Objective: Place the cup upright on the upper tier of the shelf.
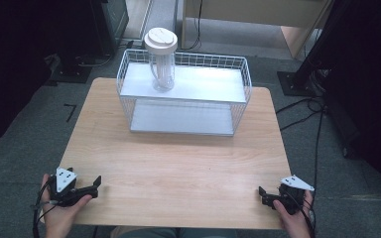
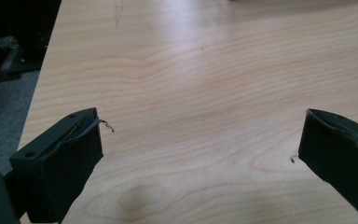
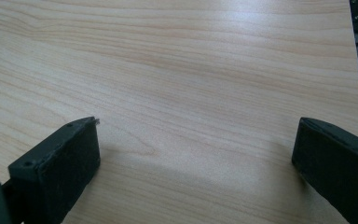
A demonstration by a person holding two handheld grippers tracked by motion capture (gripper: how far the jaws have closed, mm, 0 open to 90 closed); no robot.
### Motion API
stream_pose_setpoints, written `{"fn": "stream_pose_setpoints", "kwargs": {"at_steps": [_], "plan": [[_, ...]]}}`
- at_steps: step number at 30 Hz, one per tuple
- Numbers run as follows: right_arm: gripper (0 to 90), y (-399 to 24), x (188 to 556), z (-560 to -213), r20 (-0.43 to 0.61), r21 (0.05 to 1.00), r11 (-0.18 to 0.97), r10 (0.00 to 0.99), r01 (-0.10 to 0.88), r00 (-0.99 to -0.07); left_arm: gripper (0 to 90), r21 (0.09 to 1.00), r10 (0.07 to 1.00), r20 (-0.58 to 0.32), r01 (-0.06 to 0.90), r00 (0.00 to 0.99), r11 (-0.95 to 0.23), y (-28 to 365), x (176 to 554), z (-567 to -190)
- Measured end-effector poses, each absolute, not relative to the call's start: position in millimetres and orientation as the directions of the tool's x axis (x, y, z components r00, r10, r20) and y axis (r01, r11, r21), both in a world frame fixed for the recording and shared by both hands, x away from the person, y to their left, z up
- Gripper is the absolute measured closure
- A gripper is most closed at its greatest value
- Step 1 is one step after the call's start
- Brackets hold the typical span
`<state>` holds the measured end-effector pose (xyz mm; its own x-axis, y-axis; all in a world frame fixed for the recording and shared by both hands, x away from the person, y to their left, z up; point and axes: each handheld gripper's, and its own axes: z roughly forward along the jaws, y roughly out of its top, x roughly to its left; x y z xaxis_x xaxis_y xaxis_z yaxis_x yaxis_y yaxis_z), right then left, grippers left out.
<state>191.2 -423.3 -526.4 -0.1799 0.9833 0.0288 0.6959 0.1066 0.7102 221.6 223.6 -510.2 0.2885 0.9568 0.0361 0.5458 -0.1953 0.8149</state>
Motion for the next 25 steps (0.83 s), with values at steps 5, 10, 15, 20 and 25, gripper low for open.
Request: {"fn": "stream_pose_setpoints", "kwargs": {"at_steps": [5, 10, 15, 20, 25], "plan": [[0.6, -423, 191, -526, 0.030, 0.710, 0.102, 0.984, 0.697, -0.174, 0.0, 0.800, 0.955, 0.031, 0.566, 0.293, -0.200, 227, 224, -514], [0.6, -423, 190, -526, 0.030, 0.708, 0.097, 0.986, 0.700, -0.167, 2.6, 0.758, 0.953, 0.052, 0.610, 0.297, -0.231, 224, 229, -515], [0.6, -423, 189, -526, 0.028, 0.710, 0.097, 0.986, 0.698, -0.164, 2.6, 0.708, 0.945, 0.090, 0.647, 0.315, -0.283, 217, 234, -518], [0.6, -423, 189, -526, 0.028, 0.709, 0.096, 0.986, 0.698, -0.164, 2.4, 0.688, 0.938, 0.018, 0.677, 0.346, -0.263, 219, 238, -518], [0.5, -423, 189, -526, 0.027, 0.709, 0.097, 0.986, 0.698, -0.164, 0.0, 0.680, 0.917, 0.018, 0.667, 0.398, -0.303, 218, 239, -519]]}}
